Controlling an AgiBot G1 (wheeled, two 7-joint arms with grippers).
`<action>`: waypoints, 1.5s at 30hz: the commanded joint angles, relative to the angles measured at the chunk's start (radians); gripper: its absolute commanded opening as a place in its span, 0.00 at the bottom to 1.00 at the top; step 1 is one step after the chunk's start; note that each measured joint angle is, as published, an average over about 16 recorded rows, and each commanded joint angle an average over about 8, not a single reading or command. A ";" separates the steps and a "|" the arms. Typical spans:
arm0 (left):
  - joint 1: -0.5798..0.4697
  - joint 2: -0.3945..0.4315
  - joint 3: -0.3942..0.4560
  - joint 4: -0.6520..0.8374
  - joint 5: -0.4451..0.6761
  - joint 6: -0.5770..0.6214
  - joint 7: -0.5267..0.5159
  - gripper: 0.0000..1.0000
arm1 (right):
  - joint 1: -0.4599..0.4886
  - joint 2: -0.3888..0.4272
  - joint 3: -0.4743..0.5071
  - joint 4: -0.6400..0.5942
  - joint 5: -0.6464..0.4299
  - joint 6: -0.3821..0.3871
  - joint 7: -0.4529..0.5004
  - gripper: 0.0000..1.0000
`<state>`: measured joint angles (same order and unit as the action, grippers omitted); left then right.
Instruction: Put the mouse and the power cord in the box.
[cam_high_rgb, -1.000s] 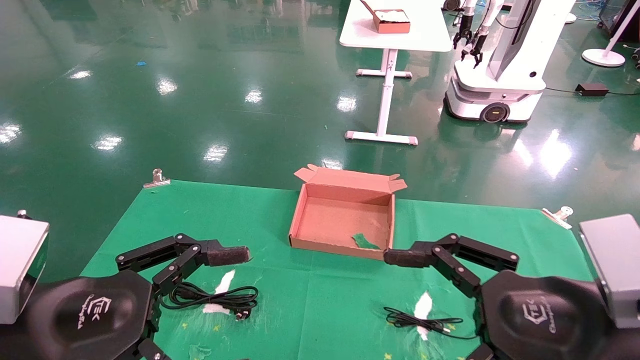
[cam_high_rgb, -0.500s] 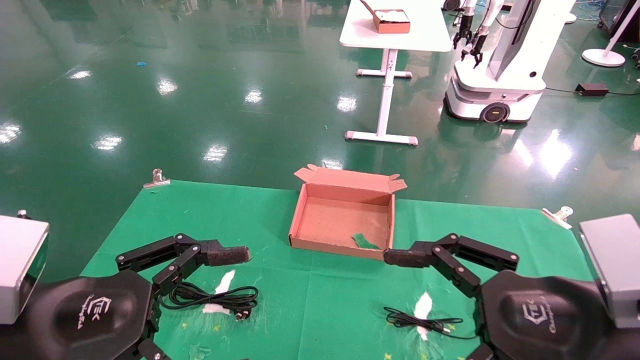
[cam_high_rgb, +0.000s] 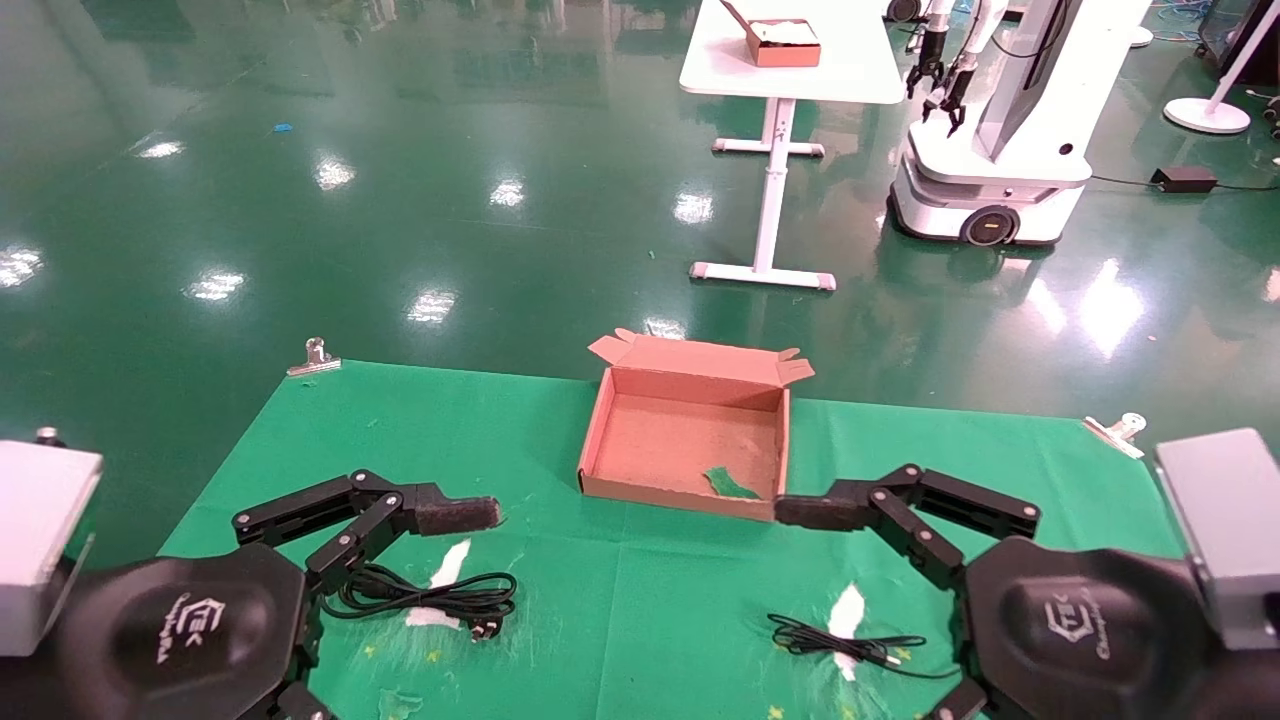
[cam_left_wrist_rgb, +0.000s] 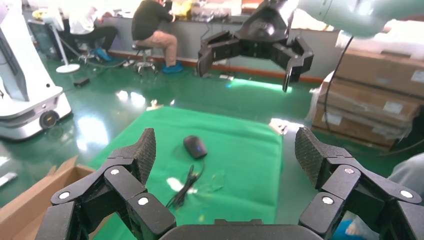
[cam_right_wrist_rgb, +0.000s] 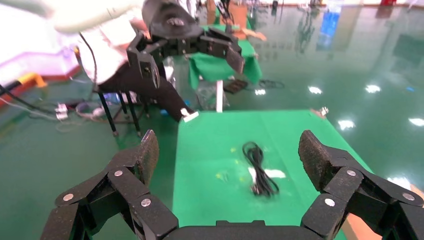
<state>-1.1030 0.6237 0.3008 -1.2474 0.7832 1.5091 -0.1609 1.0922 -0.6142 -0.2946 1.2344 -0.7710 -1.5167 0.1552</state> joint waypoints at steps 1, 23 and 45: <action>-0.003 0.002 0.003 0.007 0.010 0.001 0.006 1.00 | 0.002 0.000 -0.002 -0.013 -0.008 -0.003 -0.007 1.00; -0.415 0.248 0.361 0.599 0.637 0.000 0.453 1.00 | 0.284 -0.106 -0.319 -0.556 -0.499 0.003 -0.456 1.00; -0.573 0.514 0.482 1.103 0.912 -0.368 0.778 1.00 | 0.468 -0.464 -0.429 -1.088 -0.765 0.340 -0.858 1.00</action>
<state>-1.6731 1.1341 0.7822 -0.1500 1.6944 1.1467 0.6132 1.5576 -1.0697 -0.7226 0.1536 -1.5331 -1.1841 -0.6975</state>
